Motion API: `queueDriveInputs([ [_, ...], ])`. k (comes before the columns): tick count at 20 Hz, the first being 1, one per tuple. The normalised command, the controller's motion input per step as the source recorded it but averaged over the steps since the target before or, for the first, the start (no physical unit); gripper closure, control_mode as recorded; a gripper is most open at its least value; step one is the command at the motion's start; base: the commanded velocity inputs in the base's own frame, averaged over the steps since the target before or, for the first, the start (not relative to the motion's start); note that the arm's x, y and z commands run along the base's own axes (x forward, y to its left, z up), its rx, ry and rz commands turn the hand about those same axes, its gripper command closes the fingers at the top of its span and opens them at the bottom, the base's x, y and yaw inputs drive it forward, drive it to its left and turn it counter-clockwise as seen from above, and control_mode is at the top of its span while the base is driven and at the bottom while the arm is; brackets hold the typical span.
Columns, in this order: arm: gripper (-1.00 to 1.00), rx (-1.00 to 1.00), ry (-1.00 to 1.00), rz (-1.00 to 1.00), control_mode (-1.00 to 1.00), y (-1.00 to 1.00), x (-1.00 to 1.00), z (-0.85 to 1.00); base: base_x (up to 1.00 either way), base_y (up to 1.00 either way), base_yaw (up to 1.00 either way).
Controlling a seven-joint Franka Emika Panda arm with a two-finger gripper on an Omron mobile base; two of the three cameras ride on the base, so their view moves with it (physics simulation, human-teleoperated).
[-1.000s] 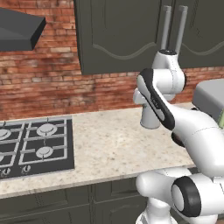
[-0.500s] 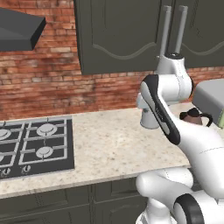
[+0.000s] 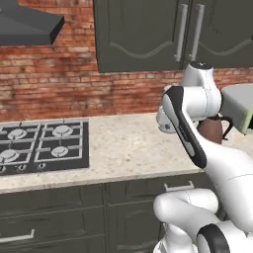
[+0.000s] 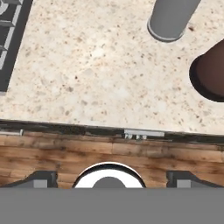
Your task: Navigate to the coffee machine.
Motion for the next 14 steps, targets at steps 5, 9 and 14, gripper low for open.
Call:
queueDriveInputs([
  [5,-1.00,0.00,0.00,0.00,1.00,0.00,0.00,0.00,-0.22,0.52,0.77],
  [9,-1.00,0.00,0.00,0.00,1.00,0.00,0.00,0.00,-0.01,0.51,0.81],
  [14,-1.00,0.00,0.00,0.00,1.00,0.00,0.00,0.00,0.02,0.65,0.67],
])
